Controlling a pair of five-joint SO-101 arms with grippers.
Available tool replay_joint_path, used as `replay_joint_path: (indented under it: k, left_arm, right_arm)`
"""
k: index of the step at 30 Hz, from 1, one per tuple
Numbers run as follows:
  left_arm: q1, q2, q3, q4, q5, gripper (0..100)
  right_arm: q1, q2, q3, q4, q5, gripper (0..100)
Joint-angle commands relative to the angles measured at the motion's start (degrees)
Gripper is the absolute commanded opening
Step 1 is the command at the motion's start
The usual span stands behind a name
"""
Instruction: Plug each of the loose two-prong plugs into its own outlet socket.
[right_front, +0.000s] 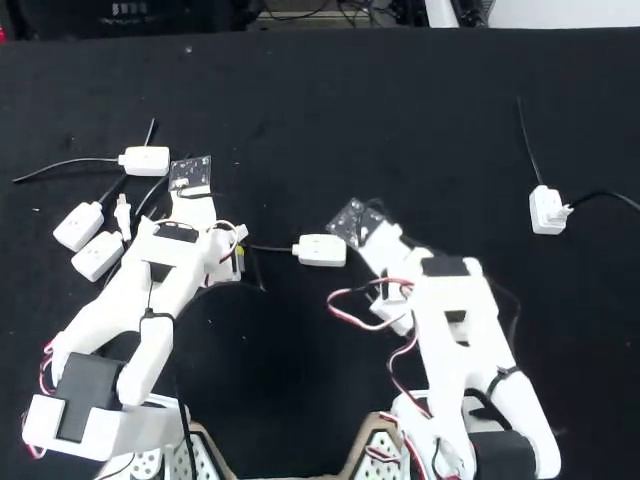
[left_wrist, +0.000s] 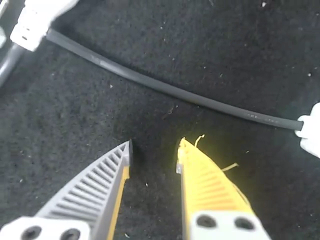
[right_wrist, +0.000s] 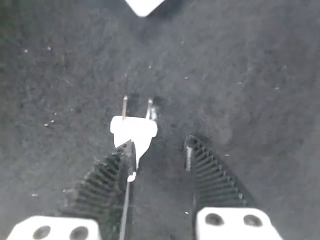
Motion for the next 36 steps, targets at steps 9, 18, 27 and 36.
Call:
replay_joint_path:
  k: [9,18,27,36]
  left_arm:
    - [-0.75,-2.02,-0.4,-0.44,0.53,16]
    - [-0.84,-2.02,-0.4,-0.44,0.53,16]
    - [-1.01,-2.02,-0.4,-0.35,0.53,16]
    - [-0.92,-2.02,-0.48,-0.35,0.53,16]
  right_arm:
    - [-8.18,-1.36,5.05,-2.29,-5.89,25.3]
    - [-10.64,-1.71,0.48,6.15,-7.82,19.2]
    - [0.18,-1.63,-5.49,6.42,-8.35,2.3]
    - [-3.34,-1.19,-2.24,4.04,-12.31,18.8]
